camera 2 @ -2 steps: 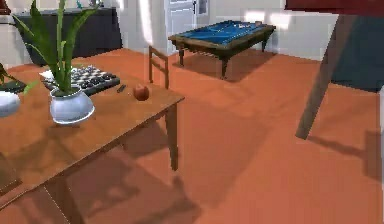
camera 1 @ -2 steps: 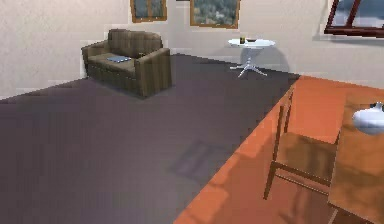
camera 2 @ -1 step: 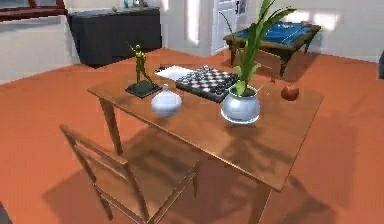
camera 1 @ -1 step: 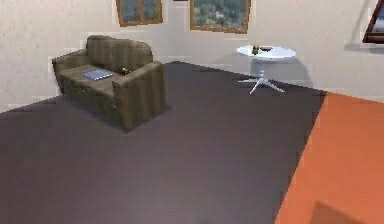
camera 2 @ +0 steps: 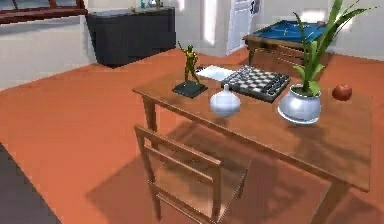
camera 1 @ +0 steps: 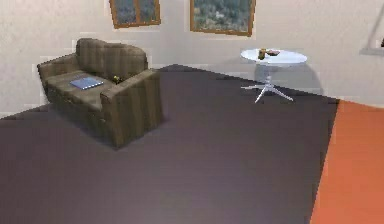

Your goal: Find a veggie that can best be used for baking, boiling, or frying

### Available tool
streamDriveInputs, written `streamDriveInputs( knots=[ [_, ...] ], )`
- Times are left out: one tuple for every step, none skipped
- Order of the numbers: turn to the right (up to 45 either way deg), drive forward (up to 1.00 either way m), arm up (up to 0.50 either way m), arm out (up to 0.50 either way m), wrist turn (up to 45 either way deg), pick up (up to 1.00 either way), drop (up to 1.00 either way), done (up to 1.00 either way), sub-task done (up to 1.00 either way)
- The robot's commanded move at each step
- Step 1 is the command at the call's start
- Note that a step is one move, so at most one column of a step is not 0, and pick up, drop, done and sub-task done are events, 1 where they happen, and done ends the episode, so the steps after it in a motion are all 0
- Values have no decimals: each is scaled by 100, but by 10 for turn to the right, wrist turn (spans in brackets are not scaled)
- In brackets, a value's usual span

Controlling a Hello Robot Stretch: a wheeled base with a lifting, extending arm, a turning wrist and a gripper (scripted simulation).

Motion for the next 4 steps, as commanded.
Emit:
streamDriveInputs(
  knots=[
    [360,0,0,0,0,0,0,0,0],
    [0,85,0,0,0,0,0,0,0],
    [330,0,0,0,0,0,0,0,0],
    [0,100,0,0,0,0,0,0,0]
  ],
)
